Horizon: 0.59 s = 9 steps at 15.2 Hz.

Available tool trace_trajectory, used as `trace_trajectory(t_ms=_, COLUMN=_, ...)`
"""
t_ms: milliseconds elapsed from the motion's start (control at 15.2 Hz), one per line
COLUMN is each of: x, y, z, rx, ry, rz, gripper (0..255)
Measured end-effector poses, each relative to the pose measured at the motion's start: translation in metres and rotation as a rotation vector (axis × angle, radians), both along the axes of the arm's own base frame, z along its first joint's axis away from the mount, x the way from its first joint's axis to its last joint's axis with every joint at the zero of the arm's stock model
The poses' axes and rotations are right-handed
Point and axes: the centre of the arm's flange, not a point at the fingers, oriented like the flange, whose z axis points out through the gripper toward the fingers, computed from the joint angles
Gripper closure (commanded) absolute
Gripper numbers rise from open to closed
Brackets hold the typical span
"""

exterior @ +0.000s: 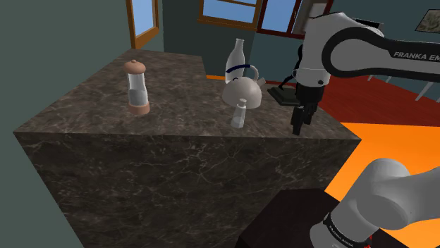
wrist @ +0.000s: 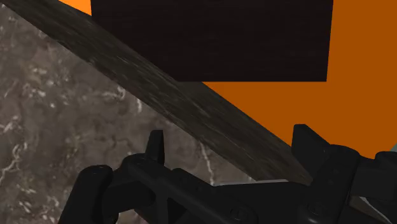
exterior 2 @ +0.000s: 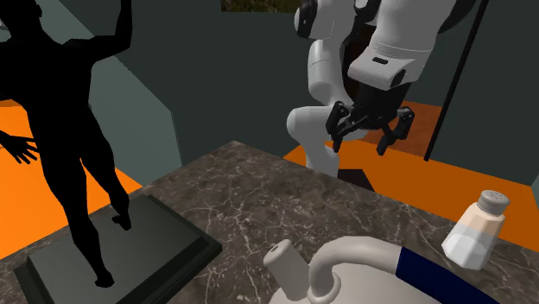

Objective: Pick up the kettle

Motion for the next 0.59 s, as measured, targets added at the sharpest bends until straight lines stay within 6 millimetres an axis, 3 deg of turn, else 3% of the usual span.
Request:
trace_trajectory(t_ms=198, x=0.010, y=-0.010, z=0.007, rx=0.002, ry=0.004, rz=0.036, gripper=0)
trace_trajectory(t_ms=594, x=0.062, y=-0.054, z=0.030, rx=0.013, ry=0.024, rz=0.213, gripper=0)
